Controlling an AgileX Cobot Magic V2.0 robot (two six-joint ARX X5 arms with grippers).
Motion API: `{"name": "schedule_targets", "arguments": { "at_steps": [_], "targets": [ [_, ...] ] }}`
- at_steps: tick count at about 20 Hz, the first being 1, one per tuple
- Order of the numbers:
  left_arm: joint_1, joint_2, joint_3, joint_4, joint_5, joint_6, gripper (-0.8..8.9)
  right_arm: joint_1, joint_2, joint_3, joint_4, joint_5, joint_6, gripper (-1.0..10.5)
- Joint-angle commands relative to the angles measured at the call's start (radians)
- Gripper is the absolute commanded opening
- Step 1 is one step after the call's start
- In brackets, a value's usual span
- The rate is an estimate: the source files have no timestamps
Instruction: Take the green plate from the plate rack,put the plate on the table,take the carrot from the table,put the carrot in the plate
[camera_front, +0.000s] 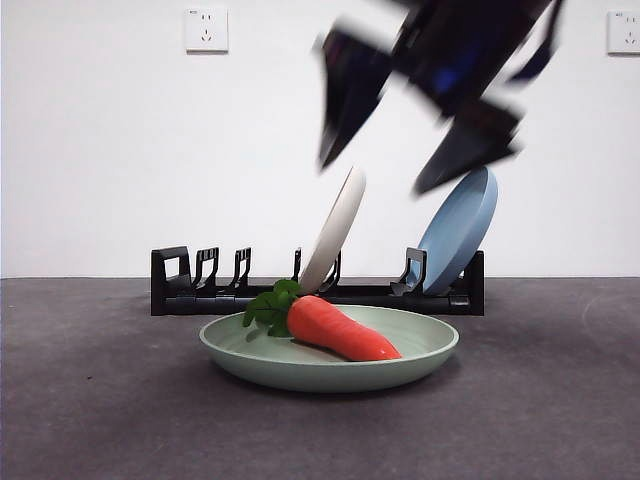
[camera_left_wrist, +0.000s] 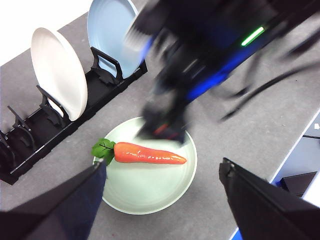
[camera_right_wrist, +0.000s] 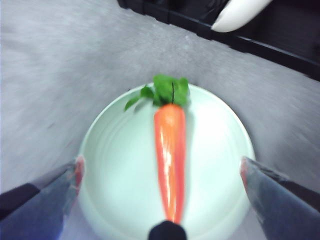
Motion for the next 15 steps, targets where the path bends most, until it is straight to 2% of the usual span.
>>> {"name": "schedule_targets", "arguments": {
  "at_steps": [1,7,11,12,13,15],
  "targets": [
    [-0.001,0.000,-0.003,0.003,-0.006,-0.006,3.82,0.003,-0.166,-0.006,-0.170,0.000,0.003,5.3],
    [-0.001,0.000,-0.003,-0.003,-0.002,-0.006,3.82,0.003,-0.534,-0.006,-0.584,-0.002,0.007,5.3],
    [-0.001,0.000,-0.003,-0.021,0.008,-0.006,3.76,0.003,-0.668,-0.006,-0.745,-0.002,0.015,5.3],
    [-0.001,0.000,-0.003,-0.025,0.026,-0.006,3.71,0.003,-0.686,-0.006,-0.766,-0.002,0.015,4.8],
    [-0.001,0.000,-0.003,-0.029,0.039,-0.006,3.33,0.003,-0.699,-0.006,-0.779,-0.002,0.015,3.7],
    [-0.001,0.000,-0.003,-0.037,0.053,-0.006,0.11,0.003,-0.706,-0.006,-0.785,-0.002,0.015,0.5]
  ]
}}
